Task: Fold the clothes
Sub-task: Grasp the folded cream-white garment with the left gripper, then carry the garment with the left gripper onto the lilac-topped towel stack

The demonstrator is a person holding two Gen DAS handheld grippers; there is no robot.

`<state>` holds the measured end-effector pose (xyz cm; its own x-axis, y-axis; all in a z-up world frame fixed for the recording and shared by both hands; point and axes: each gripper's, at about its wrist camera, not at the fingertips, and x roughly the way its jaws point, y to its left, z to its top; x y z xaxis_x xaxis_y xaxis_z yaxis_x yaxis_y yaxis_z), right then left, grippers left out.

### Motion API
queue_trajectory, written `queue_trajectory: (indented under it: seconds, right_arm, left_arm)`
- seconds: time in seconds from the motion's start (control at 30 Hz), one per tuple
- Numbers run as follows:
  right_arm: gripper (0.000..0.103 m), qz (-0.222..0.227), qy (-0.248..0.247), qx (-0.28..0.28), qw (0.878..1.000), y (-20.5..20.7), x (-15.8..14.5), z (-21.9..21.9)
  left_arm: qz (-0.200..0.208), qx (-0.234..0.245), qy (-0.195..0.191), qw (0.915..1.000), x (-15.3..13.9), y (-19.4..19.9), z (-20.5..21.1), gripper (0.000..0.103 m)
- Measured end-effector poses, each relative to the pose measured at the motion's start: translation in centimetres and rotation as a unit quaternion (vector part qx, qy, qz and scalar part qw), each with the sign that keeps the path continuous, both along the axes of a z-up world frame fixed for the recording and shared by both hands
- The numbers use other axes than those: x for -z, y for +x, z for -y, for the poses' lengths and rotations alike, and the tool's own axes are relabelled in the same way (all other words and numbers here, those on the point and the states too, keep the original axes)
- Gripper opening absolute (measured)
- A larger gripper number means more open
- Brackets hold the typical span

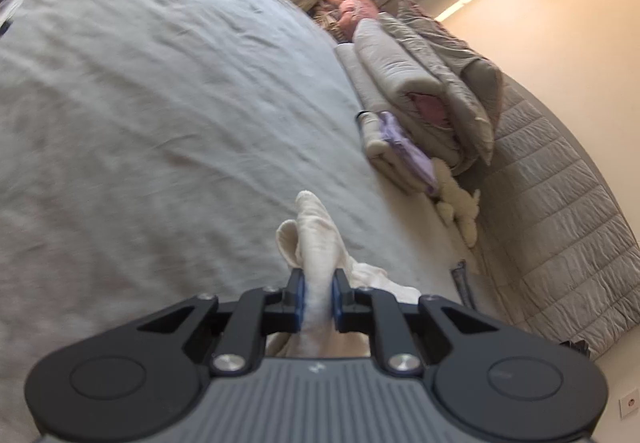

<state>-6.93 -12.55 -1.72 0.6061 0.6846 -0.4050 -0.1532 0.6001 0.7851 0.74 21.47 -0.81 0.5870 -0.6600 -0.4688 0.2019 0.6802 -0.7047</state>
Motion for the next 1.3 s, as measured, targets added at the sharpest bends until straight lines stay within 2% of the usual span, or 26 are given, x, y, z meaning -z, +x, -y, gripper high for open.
queue_trajectory:
  seconds: [0.33,0.67,0.97,1.3]
  right_arm:
    - [0.016,0.044,-0.011,0.047,0.998,0.1,-5.2,5.0]
    - [0.016,0.075,-0.04,0.076,0.994,2.5,-9.4,9.7]
    - [0.016,0.08,-0.04,0.114,0.99,6.3,-11.6,14.9]
    - [0.016,0.092,-0.049,0.14,0.985,13.3,-13.9,18.8]
  left_arm:
    - [0.033,0.023,-0.02,0.999,-5.4,0.7,5.8,0.013]
    - [0.039,0.044,-0.032,0.9978,-9.1,3.6,12.7,0.013]
    - [0.048,0.066,-0.023,0.9964,-12.6,8.3,19.3,0.013]
    - [0.046,0.063,-0.032,0.9964,-14.8,16.2,24.8,0.013]
